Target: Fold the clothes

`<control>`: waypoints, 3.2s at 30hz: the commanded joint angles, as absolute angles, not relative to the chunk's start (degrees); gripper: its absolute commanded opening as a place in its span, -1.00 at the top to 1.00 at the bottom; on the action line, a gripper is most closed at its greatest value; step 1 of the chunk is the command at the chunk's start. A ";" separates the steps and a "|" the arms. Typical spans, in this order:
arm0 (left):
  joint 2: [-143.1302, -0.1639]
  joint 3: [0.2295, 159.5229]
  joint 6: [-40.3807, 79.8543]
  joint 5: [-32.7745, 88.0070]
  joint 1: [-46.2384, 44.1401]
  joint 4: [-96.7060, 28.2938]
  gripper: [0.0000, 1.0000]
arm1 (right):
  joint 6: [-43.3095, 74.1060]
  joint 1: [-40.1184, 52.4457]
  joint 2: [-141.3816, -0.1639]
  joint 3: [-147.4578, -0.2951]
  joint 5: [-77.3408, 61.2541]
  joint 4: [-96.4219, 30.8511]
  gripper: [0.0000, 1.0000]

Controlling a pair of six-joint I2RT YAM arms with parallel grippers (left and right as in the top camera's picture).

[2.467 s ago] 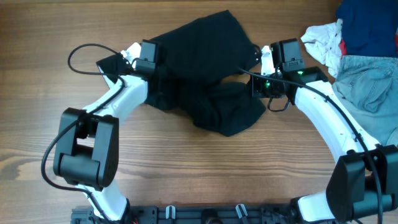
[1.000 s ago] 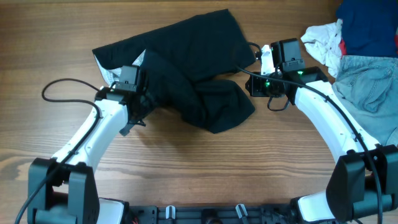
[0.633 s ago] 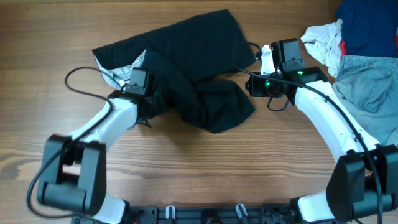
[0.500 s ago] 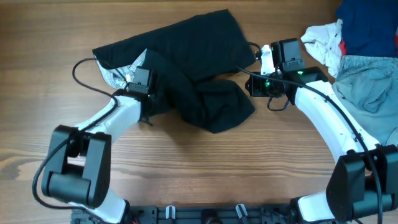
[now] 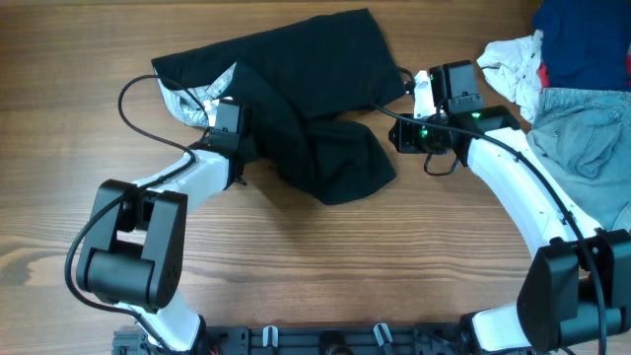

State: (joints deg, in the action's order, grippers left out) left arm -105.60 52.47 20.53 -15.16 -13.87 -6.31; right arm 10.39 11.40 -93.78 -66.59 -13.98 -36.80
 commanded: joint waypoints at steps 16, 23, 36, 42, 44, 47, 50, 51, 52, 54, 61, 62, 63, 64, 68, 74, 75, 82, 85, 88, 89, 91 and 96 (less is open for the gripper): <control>-102.91 51.44 19.68 -22.48 -13.78 3.05 0.92 | 10.31 11.16 -93.12 -67.29 -13.58 -35.59 0.44; -93.82 51.44 19.70 -22.61 -14.81 -3.03 0.92 | 10.33 11.16 -93.12 -67.29 -13.58 -35.57 0.44; -79.53 51.44 26.63 -22.59 -21.71 -22.52 0.92 | 10.04 11.16 -93.12 -67.29 -13.58 -35.68 0.44; -73.36 51.44 38.22 -20.73 -21.76 -37.50 0.92 | 10.02 11.16 -93.12 -67.29 -13.63 -35.70 0.45; -72.90 51.42 40.18 -20.45 -21.74 -39.77 0.92 | 9.98 11.16 -93.12 -67.29 -13.98 -35.68 0.45; -74.98 51.42 40.14 -20.86 -20.82 -38.11 0.48 | 8.99 11.18 -93.12 -67.29 -14.74 -35.66 0.44; -79.55 51.42 39.70 -20.82 -18.28 -32.49 -0.24 | 8.97 11.16 -93.12 -67.29 -14.72 -36.01 0.44; -80.73 51.42 39.42 -20.82 -17.50 -30.94 -0.37 | 8.95 11.16 -93.12 -67.29 -14.72 -36.14 0.43; -82.74 51.42 39.29 -20.80 -16.08 -28.32 -0.49 | 8.95 11.16 -93.12 -67.29 -14.70 -36.25 0.43; -86.28 51.42 38.68 -19.57 -12.99 -22.90 -0.50 | 8.51 11.16 -93.12 -67.29 -14.70 -36.32 0.44; -96.33 51.42 34.72 -6.61 -3.29 -4.89 -0.43 | 7.49 11.16 -93.12 -67.29 -14.68 -36.71 0.42; -97.32 51.42 34.72 -4.80 -2.35 -3.03 -0.42 | 7.49 11.16 -93.12 -67.29 -14.66 -36.71 0.42; -98.02 51.42 34.72 -2.83 -1.56 -1.52 -0.41 | 7.46 11.16 -93.12 -67.29 -14.63 -36.69 0.42; -98.65 51.42 34.72 -0.99 -0.91 -0.23 -0.40 | 7.49 11.16 -93.12 -67.29 -14.63 -36.69 0.43; -100.36 51.42 33.80 1.06 -0.10 2.85 -0.44 | 7.46 11.16 -93.12 -67.29 -14.63 -36.69 0.42; -100.66 51.42 26.02 1.10 -0.14 3.95 -0.47 | 7.51 11.16 -93.12 -67.29 -14.02 -36.69 0.41; -100.71 51.42 25.65 1.39 -0.16 3.97 -0.47 | 7.53 11.16 -93.12 -67.29 -14.00 -36.69 0.42; -101.51 51.42 25.67 7.14 -0.21 3.46 -0.22 | 7.62 11.16 -93.12 -67.29 -14.02 -36.88 0.41; -103.07 51.42 25.69 7.22 -0.21 2.17 -0.12 | 7.62 11.16 -93.12 -67.29 -14.02 -37.15 0.41; -104.95 51.42 25.76 7.27 -0.21 2.42 -0.12 | 7.55 11.16 -93.12 -67.29 -14.00 -37.12 0.41; -105.16 51.42 25.89 7.46 -0.21 2.35 -0.12 | 7.57 11.16 -93.12 -67.29 -14.00 -37.12 0.41; -105.19 51.42 25.93 8.14 -0.21 2.42 -0.06 | 7.57 11.16 -93.12 -67.29 -14.00 -37.12 0.41; -105.16 51.44 25.93 8.54 -0.21 3.22 0.76 | 7.62 11.16 -93.12 -67.29 -14.02 -37.12 0.42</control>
